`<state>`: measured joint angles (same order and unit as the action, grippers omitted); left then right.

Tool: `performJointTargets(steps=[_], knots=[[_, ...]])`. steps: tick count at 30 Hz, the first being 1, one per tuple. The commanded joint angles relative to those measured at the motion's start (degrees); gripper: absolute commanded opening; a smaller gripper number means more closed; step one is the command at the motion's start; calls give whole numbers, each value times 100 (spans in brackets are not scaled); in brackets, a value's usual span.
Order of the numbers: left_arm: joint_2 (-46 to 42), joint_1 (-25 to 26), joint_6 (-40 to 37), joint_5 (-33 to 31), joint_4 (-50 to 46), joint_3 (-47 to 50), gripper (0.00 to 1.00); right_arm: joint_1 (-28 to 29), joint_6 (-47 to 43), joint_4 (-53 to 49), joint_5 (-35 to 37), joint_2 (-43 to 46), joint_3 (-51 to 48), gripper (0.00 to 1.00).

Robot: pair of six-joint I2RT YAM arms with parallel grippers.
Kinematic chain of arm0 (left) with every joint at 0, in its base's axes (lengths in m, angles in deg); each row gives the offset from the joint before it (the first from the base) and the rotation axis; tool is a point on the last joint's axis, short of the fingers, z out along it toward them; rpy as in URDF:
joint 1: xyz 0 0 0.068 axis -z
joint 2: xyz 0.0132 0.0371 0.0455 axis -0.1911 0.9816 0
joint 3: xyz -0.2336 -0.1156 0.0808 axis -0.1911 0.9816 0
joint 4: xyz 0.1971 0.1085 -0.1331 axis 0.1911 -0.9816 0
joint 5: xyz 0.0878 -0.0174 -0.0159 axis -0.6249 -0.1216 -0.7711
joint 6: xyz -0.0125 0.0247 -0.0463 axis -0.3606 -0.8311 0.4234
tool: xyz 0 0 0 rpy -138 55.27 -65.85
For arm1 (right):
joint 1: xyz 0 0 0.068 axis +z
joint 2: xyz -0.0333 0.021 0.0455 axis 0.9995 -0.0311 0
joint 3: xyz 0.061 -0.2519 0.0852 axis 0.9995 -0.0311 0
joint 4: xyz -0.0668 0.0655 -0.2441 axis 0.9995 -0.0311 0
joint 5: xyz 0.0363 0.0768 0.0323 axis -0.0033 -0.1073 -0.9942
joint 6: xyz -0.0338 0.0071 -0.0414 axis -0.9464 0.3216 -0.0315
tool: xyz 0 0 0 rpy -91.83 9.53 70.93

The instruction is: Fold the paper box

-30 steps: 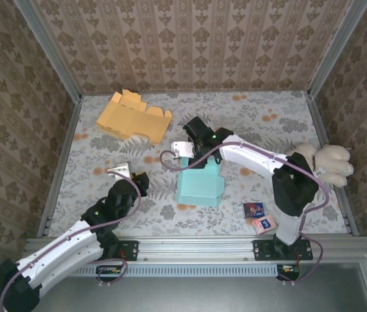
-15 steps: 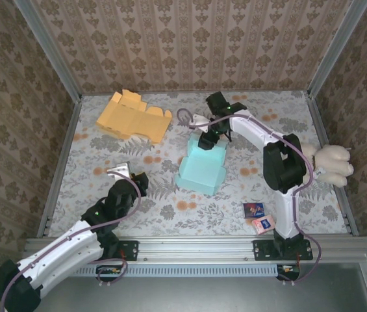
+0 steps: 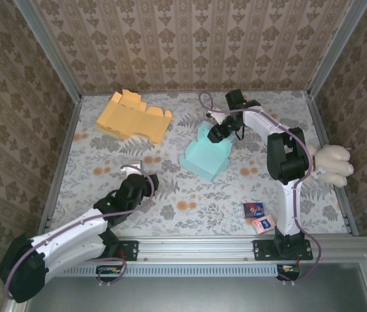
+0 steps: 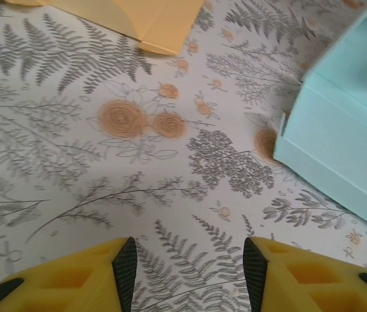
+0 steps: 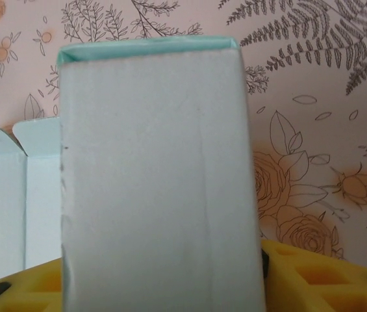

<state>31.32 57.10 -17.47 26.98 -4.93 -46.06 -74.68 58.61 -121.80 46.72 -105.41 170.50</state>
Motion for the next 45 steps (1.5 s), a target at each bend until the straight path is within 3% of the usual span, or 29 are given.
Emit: performJointTargets(steps=[1,8,15,22,25,30,34,45], knots=[[388,139,103,126,417,-410,49,-77,512,117,-258,78,-157,52],[643,365,90,-25,351,-691,49,-130,1113,350,-328,343,-424,44],[427,393,228,-62,236,-740,51,-307,2955,1517,-814,774,-985,38],[378,390,556,-310,231,-893,80,-285,5312,4206,-710,1403,-2662,35],[572,376,676,-243,311,-1059,84,-193,5863,5034,-532,1570,-3245,35],[913,217,751,-65,206,-1499,92,-47,6567,6347,-67,1936,-4239,35],[1405,-366,865,869,164,-1850,92,37,6959,7363,255,2097,-4993,35],[2652,-556,308,1423,134,-2792,86,99,7114,8518,167,1929,-5758,35]])
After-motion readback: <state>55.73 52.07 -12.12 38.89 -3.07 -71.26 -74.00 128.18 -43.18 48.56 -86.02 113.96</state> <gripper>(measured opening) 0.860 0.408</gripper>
